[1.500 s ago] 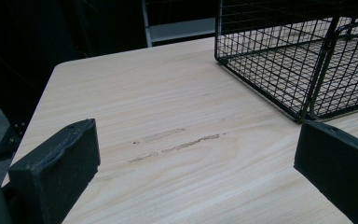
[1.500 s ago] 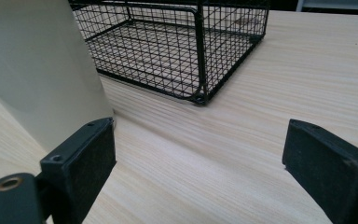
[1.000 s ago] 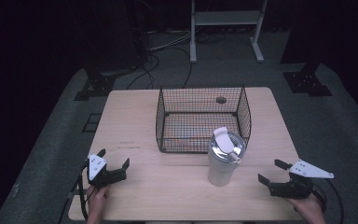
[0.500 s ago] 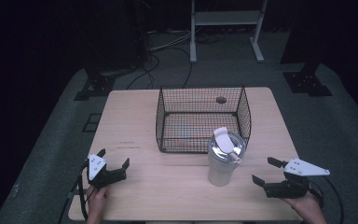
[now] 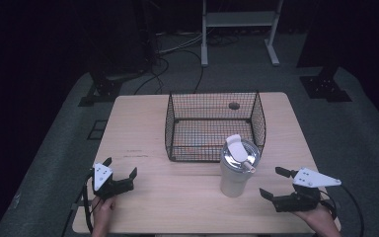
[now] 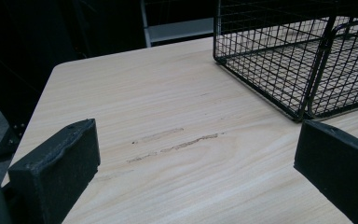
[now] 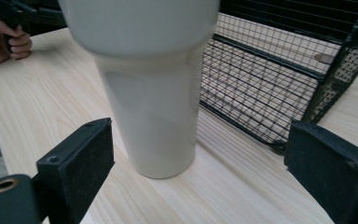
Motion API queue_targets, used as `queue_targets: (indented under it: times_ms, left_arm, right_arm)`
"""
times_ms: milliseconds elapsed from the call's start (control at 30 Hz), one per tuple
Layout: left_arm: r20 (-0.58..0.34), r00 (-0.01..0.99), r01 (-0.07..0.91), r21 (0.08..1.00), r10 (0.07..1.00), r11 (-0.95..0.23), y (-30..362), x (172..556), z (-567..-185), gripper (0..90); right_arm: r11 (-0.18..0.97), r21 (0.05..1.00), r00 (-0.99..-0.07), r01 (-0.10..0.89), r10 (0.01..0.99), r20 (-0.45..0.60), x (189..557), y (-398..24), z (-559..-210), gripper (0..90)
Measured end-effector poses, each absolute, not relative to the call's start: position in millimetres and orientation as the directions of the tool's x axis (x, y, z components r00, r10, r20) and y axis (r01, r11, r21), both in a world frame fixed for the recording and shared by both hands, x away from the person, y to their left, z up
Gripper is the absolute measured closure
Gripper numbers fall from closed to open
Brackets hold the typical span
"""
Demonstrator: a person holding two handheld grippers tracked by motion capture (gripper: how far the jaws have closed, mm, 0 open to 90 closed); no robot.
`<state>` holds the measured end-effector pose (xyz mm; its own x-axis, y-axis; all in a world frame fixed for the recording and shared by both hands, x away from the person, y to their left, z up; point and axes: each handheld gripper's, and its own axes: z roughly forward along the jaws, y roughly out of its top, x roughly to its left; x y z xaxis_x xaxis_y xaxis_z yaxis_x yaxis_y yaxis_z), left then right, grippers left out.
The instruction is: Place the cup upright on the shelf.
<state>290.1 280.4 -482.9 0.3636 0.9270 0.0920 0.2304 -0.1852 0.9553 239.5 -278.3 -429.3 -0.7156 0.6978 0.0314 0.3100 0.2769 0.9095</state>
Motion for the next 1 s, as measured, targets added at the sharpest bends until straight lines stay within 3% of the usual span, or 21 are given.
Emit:
queue_targets:
  times_ms: [1000]
  left_arm:
    - [0.093,0.364,0.228,0.956,0.927,-0.186,281,290,-483,0.0]
  right_arm:
    - [0.323,0.899,-0.775,0.294,0.631,0.027,255,-224,-439,3.1]
